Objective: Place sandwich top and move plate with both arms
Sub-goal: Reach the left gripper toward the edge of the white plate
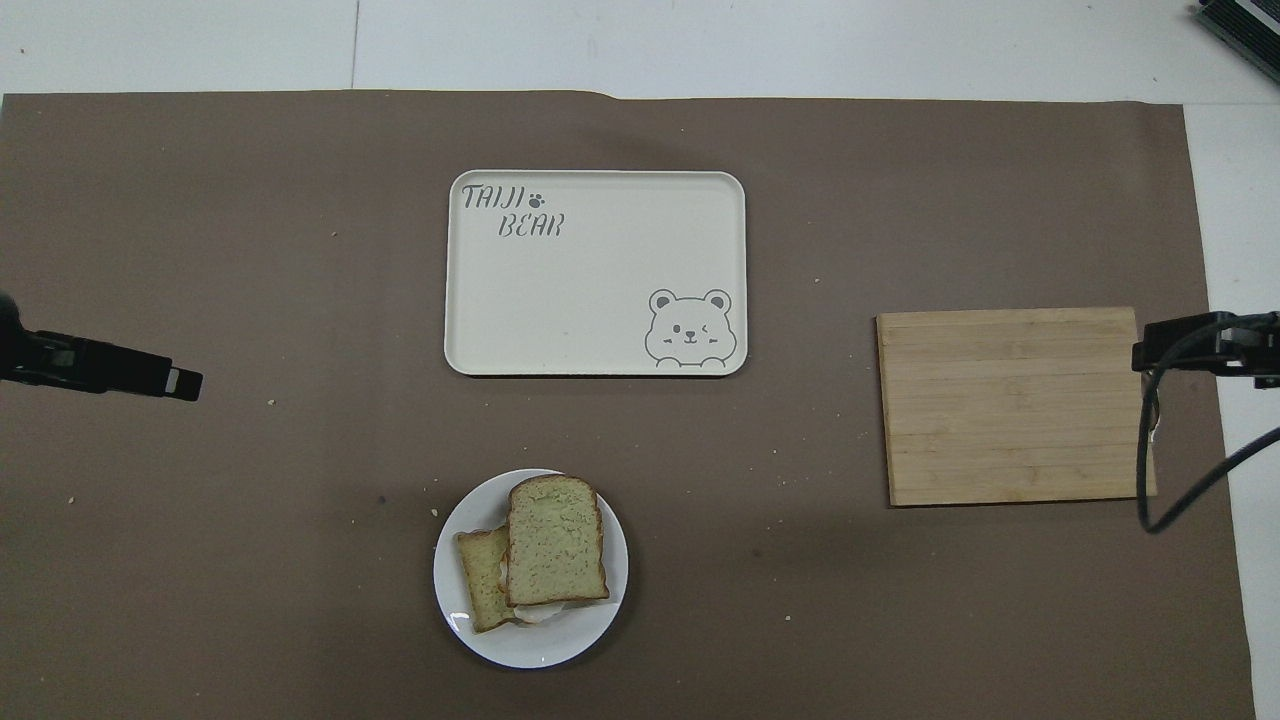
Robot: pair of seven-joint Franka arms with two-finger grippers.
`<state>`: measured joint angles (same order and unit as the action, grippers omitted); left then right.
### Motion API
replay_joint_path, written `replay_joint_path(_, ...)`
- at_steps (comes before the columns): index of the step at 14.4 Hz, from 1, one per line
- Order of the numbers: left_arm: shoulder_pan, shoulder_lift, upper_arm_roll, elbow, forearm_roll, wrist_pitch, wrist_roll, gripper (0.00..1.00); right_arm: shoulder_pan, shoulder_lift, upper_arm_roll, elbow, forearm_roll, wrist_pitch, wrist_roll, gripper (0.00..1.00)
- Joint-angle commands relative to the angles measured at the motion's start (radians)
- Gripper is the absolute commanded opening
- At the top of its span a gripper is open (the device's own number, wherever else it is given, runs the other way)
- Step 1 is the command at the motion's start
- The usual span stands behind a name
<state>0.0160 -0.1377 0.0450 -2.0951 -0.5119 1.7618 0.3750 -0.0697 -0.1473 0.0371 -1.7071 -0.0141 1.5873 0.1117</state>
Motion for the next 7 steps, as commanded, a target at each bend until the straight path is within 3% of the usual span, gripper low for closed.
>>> replay_joint_path(1,0.018,-0.095,-0.005,-0.201,-0.127,0.123,0.03,0.81,-0.007,-0.021,0.0,-0.022,0.0,-0.009,-0.03,1.0)
replay_joint_path(2,0.015,-0.098,-0.005,-0.242,-0.152,0.152,0.045,0.79,-0.007,-0.021,0.0,-0.022,0.0,-0.009,-0.03,1.0)
replay_joint_path(5,0.05,-0.095,-0.004,-0.388,-0.333,0.186,0.203,0.61,-0.007,-0.021,0.0,-0.022,0.0,-0.009,-0.03,1.0)
replay_joint_path(7,0.061,-0.095,-0.004,-0.456,-0.399,0.199,0.284,0.6,-0.007,-0.021,0.0,-0.022,0.0,-0.009,-0.03,1.0)
